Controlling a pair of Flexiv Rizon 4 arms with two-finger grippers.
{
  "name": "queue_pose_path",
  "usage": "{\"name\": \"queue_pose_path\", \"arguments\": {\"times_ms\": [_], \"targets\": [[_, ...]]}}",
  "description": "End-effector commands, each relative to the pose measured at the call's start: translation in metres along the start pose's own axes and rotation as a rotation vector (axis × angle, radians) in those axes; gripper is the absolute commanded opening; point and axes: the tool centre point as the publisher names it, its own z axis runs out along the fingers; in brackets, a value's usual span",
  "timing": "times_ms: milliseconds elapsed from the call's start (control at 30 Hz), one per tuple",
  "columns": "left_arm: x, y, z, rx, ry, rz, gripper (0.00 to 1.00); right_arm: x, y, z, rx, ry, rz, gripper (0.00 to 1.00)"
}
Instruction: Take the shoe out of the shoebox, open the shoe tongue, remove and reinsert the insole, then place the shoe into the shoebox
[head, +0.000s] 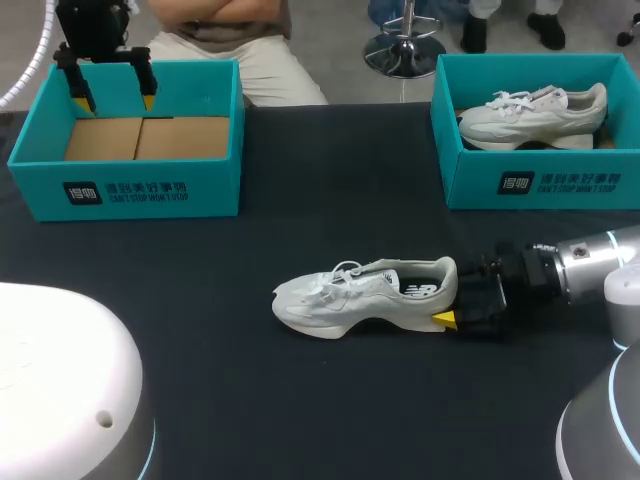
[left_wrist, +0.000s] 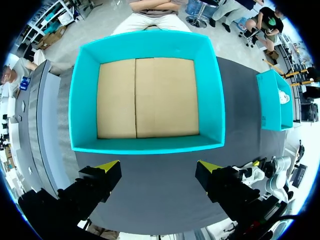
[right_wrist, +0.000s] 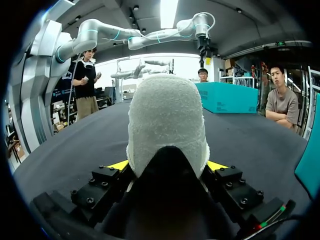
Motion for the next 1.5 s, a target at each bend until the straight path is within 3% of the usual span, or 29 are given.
{"name": "queue_pose_path", "arguments": {"times_ms": [33,67,200,533,567,1267,1367,1500], "targets": [[0.033,0.014,0.017,-0.046,-0.035,0.002,1.0,0.001,-0.004,0.003,0.001,-0.002,0.0,0.0],[0.041,0.019,0.02,-0.079,-0.019,0.009,1.0,0.001,-0.004,0.003,0.001,-0.002,0.0,0.0],[0.072,0.043,0.029,-0.069,-0.022,0.017,1.0,0.001,-0.004,0.003,0.001,-0.002,0.0,0.0],[0.146,0.108,0.049,0.063,-0.018,0.13,1.0,0.001,-0.004,0.003,0.001,-0.002,0.0,0.0],[0.149,0.114,0.049,0.092,-0.027,0.147,1.0,0.001,-0.004,0.003,0.001,-0.002,0.0,0.0],[0.149,0.114,0.049,0.092,-0.027,0.147,1.0,0.001,-0.004,0.003,0.001,-0.002,0.0,0.0],[0.17,0.126,0.057,0.085,0.002,0.162,1.0,0.001,-0.004,0.003,0.001,-0.002,0.0,0.0],[0.214,0.143,0.07,0.065,0.026,0.213,1.0,0.001,-0.004,0.003,0.001,-0.002,0.0,0.0]]}}
